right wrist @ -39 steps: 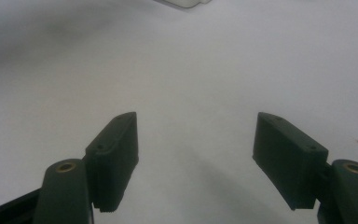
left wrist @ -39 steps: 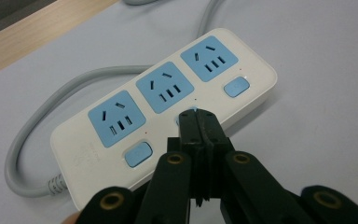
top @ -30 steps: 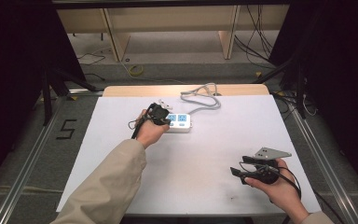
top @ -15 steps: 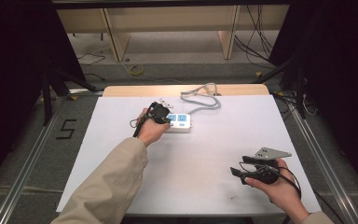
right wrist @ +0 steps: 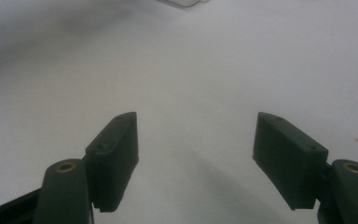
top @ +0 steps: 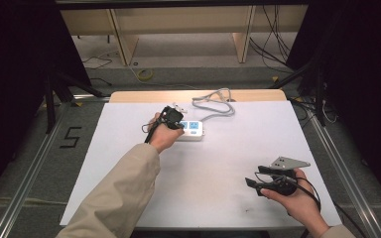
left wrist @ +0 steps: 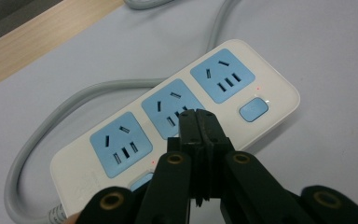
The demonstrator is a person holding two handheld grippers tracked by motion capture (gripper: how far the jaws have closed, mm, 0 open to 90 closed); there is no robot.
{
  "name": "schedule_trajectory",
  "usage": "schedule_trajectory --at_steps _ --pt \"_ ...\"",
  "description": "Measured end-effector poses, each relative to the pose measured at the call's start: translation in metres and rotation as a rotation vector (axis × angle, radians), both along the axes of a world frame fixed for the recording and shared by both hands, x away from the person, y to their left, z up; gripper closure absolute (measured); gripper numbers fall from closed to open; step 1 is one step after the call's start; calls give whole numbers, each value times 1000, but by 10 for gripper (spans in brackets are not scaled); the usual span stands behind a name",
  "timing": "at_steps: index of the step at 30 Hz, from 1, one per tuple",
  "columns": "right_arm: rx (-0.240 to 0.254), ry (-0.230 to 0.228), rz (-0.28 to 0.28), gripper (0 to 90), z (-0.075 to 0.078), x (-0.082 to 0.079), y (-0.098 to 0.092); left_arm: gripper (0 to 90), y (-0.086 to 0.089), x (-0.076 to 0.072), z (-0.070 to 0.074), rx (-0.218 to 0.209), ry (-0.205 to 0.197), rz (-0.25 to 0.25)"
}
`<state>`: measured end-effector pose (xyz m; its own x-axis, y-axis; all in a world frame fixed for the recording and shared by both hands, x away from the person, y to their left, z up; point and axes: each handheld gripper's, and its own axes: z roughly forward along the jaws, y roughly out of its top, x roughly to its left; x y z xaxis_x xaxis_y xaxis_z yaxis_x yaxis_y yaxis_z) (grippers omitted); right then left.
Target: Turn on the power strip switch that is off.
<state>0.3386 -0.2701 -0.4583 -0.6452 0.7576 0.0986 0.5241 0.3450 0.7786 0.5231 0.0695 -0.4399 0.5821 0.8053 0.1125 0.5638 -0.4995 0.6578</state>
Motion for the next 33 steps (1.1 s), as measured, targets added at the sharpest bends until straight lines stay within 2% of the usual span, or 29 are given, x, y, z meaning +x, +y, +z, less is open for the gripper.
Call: schedule_trajectory --at_steps 14,33 --pt "1 0 1 313 0 0 0 899 -5 5 -7 8 22 4" --pt "1 4 2 313 0 0 0 899 -5 7 -9 14 37 5"
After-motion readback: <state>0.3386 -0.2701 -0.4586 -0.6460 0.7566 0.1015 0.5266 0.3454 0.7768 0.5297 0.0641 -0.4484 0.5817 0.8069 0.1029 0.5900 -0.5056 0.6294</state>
